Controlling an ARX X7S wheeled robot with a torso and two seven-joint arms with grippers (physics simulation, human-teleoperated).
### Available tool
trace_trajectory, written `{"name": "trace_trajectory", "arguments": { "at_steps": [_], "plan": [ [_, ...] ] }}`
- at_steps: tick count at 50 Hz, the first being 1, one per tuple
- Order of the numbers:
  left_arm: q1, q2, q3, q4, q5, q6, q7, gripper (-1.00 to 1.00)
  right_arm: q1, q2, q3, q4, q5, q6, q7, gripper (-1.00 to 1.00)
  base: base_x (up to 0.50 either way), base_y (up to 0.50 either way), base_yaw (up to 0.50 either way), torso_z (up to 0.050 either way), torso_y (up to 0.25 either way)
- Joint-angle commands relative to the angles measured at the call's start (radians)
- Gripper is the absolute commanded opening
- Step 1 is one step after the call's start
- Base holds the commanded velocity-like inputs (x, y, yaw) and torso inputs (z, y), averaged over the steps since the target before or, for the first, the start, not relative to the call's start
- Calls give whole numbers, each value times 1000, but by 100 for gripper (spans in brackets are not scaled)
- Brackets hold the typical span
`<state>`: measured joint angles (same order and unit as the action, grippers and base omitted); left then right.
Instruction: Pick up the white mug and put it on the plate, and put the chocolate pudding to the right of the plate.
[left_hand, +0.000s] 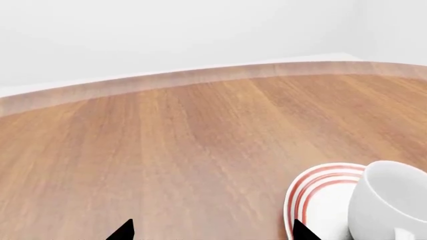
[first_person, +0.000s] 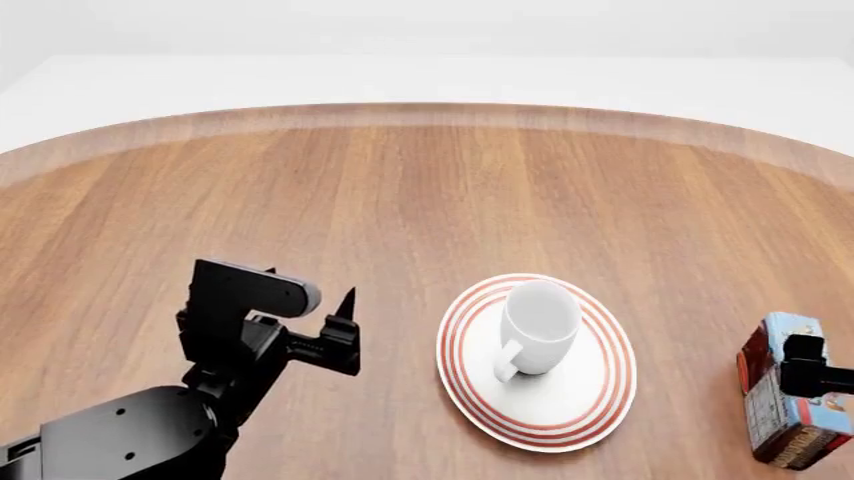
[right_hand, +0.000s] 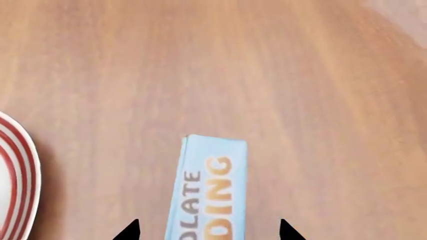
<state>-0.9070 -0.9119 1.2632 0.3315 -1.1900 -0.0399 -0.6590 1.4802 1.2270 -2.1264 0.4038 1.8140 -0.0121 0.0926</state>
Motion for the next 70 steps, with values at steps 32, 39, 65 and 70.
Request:
{"name": "trace_trajectory", "arguments": {
  "at_steps": [32, 39, 65, 70],
  "plan": [
    [13, -22, -40, 48, 1, 9, 5, 100, 820, 219, 318, -553, -411, 679, 130, 100, 0, 0, 0, 0, 0],
    [18, -25, -42, 50, 2, 14, 5, 100, 850, 252, 421, -677, -469, 752, 145, 100, 0, 0, 0, 0, 0],
    [53, -218, -63, 336, 97, 53, -119, 100, 740, 344, 507, -1181, -412, 377, 557, 100, 0, 0, 0, 0, 0],
    [83, -290, -64, 417, 145, 87, -159, 100, 697, 344, 479, -1284, -450, 295, 669, 100, 0, 0, 0, 0, 0]
  ]
}}
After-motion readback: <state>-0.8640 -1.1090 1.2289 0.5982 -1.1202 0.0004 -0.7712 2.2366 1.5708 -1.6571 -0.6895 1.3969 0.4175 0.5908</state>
